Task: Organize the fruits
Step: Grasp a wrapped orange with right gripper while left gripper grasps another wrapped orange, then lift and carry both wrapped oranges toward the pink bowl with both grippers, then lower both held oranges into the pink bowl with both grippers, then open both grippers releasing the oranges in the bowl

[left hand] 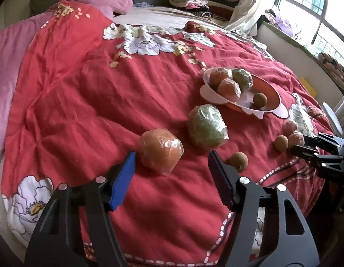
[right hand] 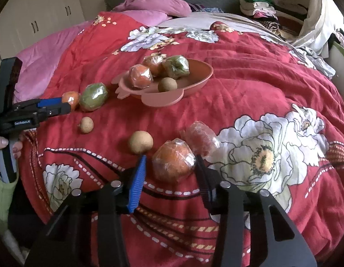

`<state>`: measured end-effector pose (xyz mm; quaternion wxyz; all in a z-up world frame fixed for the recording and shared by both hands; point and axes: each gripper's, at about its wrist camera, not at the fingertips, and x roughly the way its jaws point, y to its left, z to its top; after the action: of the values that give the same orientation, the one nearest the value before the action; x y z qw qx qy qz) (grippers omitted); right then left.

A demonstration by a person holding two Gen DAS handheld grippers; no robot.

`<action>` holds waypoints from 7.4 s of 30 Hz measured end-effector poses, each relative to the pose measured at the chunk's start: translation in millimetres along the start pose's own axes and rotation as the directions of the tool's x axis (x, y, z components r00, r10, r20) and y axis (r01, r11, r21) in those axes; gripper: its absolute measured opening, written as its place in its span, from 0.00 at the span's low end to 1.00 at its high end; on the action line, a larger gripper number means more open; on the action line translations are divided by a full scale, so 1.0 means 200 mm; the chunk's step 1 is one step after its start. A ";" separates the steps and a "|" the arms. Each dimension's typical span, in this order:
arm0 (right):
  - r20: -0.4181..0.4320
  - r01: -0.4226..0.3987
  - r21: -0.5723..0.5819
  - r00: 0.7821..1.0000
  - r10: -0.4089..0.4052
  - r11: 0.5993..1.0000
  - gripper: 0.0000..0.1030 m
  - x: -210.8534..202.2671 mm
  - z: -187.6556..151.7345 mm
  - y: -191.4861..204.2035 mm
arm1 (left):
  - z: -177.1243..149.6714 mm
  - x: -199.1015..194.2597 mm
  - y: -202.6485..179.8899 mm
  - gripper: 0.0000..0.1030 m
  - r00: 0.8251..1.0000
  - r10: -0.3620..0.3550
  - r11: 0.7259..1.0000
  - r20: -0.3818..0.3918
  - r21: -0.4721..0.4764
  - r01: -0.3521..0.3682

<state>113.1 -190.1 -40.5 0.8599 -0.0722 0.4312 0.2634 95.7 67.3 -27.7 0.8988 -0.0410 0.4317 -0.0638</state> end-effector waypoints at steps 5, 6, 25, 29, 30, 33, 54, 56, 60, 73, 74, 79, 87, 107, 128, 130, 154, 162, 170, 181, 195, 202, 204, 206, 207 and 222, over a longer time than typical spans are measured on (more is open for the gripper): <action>0.004 -0.001 -0.014 1.000 0.001 1.000 0.36 0.02 0.01 0.00 | 0.00 0.02 0.01 0.53 1.000 0.002 1.000 -0.001 -0.015 -0.002; 0.005 0.002 -0.020 1.000 -0.002 1.000 0.36 0.02 0.01 0.01 | 0.01 0.02 0.01 0.53 1.000 0.004 1.000 0.000 -0.015 -0.004; 0.022 -0.043 -0.027 0.999 0.044 0.999 0.36 -0.01 0.00 0.02 | 0.05 0.11 0.05 0.33 1.000 0.017 1.000 -0.022 -0.006 -0.017; 0.031 -0.049 -0.030 0.998 0.050 0.998 0.36 -0.03 0.01 0.03 | 0.04 0.07 0.03 0.33 1.000 -0.014 1.000 -0.015 -0.008 0.013; 0.035 -0.051 -0.032 0.998 0.053 0.998 0.36 -0.04 0.01 0.03 | 0.04 0.06 0.03 0.33 1.000 -0.020 1.000 -0.010 -0.011 0.020; 0.047 -0.059 -0.037 0.997 0.061 0.998 0.36 -0.06 0.02 0.04 | 0.04 0.02 0.01 0.33 0.999 -0.037 0.999 0.006 -0.009 0.037; 0.136 -0.087 -0.028 0.987 0.090 0.996 0.36 -0.21 0.08 0.01 | 0.11 -0.14 -0.23 0.33 0.996 -0.074 0.996 0.056 0.051 0.071; 0.140 -0.089 -0.029 0.986 0.092 0.996 0.36 -0.22 0.09 0.01 | 0.12 -0.14 -0.25 0.33 0.995 -0.081 0.996 0.058 0.054 0.078; 0.155 -0.094 -0.035 0.983 0.098 0.995 0.36 -0.23 0.11 0.01 | 0.14 -0.14 -0.30 0.33 0.994 -0.092 0.994 0.059 0.066 0.088; 0.201 -0.111 -0.043 0.973 0.117 0.993 0.36 -0.24 0.24 -0.01 | 0.20 -0.07 -0.44 0.33 0.992 -0.123 0.989 0.042 0.093 0.118; 0.203 -0.112 -0.042 0.972 0.118 0.993 0.36 -0.24 0.25 -0.02 | 0.21 -0.07 -0.45 0.33 0.991 -0.125 0.988 0.042 0.096 0.120; 0.207 -0.113 -0.046 0.971 0.120 0.992 0.36 -0.24 0.28 -0.03 | 0.24 -0.05 -0.48 0.33 0.991 -0.130 0.987 0.042 0.100 0.125; 0.211 -0.111 -0.061 0.970 0.121 0.992 0.36 -0.21 0.35 -0.06 | 0.27 -0.02 -0.50 0.33 0.991 -0.130 0.987 0.038 0.099 0.126; 0.156 -0.117 -0.142 0.978 0.139 0.983 0.36 -0.08 0.67 -0.09 | 0.36 0.09 -0.52 0.33 0.991 -0.133 0.985 0.001 0.113 0.132; 0.051 -0.157 -0.156 0.985 0.166 0.975 0.36 0.12 0.65 -0.18 | 0.43 0.26 -0.60 0.33 0.981 -0.148 0.974 -0.125 0.153 0.167; 0.039 -0.156 -0.157 0.986 0.164 0.975 0.36 0.14 0.65 -0.18 | 0.44 0.27 -0.60 0.33 0.981 -0.147 0.974 -0.129 0.152 0.166; -0.027 -0.160 -0.180 0.987 0.158 0.971 0.36 0.24 0.66 -0.18 | 0.46 0.30 -0.58 0.33 0.976 -0.156 0.976 -0.153 0.126 0.176; -0.045 -0.168 -0.194 0.986 0.162 0.967 0.36 0.26 0.66 -0.17 | 0.47 0.29 -0.58 0.34 0.978 -0.154 0.976 -0.142 0.130 0.172; -0.055 -0.167 -0.196 0.986 0.159 0.966 0.36 0.27 0.65 -0.16 | 0.47 0.29 -0.58 0.34 0.979 -0.151 0.975 -0.141 0.140 0.170; -0.068 -0.173 -0.195 0.984 0.163 0.965 0.37 0.29 0.65 -0.16 | 0.46 0.29 -0.58 0.34 0.979 -0.150 0.976 -0.141 0.136 0.169; -0.050 -0.181 -0.176 0.983 0.175 0.968 0.42 0.27 0.65 -0.18 | 0.46 0.29 -0.58 0.34 0.979 -0.151 0.976 -0.139 0.136 0.169; -0.024 -0.192 -0.160 0.981 0.190 0.968 0.47 0.22 0.65 -0.19 | 0.47 0.28 -0.57 0.34 0.979 -0.153 0.976 -0.135 0.133 0.171; -0.016 -0.191 -0.157 0.982 0.191 0.969 0.49 0.20 0.65 -0.19 | 0.47 0.28 -0.57 0.34 0.979 -0.154 0.976 -0.132 0.132 0.171; -0.007 -0.195 -0.155 0.981 0.196 0.968 0.51 0.19 0.65 -0.19 | 0.47 0.27 -0.57 0.34 0.980 -0.154 0.976 -0.130 0.131 0.171; -0.003 -0.195 -0.153 0.980 0.197 0.969 0.53 0.18 0.66 -0.19 | 0.47 0.27 -0.57 0.34 0.980 -0.153 0.977 -0.130 0.130 0.170; 0.051 -0.200 -0.121 0.977 0.207 0.972 0.73 0.11 0.67 -0.22 | 0.48 0.22 -0.56 0.49 0.987 -0.129 0.982 -0.097 0.129 0.141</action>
<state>240.9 -171.8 20.1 0.8360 -0.0687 0.3931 0.3767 189.1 -48.4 11.7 0.8732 -0.0062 0.4618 -0.1556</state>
